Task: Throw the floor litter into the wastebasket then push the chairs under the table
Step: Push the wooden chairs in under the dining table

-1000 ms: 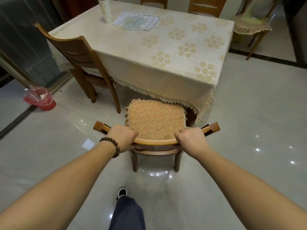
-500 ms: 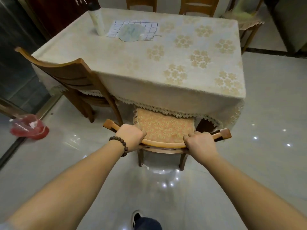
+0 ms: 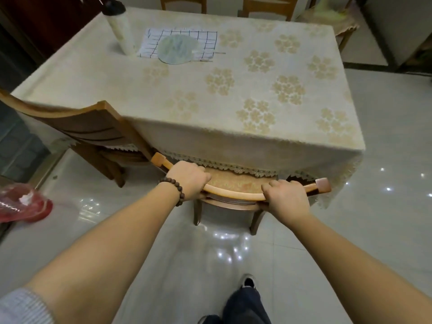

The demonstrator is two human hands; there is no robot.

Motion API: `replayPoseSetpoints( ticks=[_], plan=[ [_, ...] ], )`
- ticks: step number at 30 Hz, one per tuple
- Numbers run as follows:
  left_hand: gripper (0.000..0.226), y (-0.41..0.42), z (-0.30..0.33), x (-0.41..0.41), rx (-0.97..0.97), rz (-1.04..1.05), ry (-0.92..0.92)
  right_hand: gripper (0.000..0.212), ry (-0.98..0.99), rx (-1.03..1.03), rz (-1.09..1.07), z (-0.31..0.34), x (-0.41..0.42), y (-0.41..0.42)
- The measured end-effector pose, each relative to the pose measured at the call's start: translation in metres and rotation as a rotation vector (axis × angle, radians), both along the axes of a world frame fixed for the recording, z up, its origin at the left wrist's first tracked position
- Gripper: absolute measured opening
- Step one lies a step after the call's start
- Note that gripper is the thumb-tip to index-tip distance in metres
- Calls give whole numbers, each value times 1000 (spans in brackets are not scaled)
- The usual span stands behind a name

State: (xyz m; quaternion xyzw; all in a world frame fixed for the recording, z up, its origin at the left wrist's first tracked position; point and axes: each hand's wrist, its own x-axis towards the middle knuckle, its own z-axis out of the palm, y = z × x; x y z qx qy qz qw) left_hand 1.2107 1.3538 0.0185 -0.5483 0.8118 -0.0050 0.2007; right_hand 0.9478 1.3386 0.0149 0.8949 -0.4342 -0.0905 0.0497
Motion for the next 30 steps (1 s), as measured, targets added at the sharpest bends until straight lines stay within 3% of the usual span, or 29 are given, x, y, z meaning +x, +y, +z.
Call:
replayPoseSetpoints(
  ticks=[16, 20, 30],
  plan=[
    [36, -114, -1, -5, -46, 18, 12, 17, 48, -14, -48, 8, 6, -115],
    [34, -141, -1, 1, -34, 18, 32, 26, 40, 1, -50, 10, 10, -139],
    [35, -146, -2, 0, -63, 60, 18, 28, 13, -14, -101, 6, 14, -142]
  ],
)
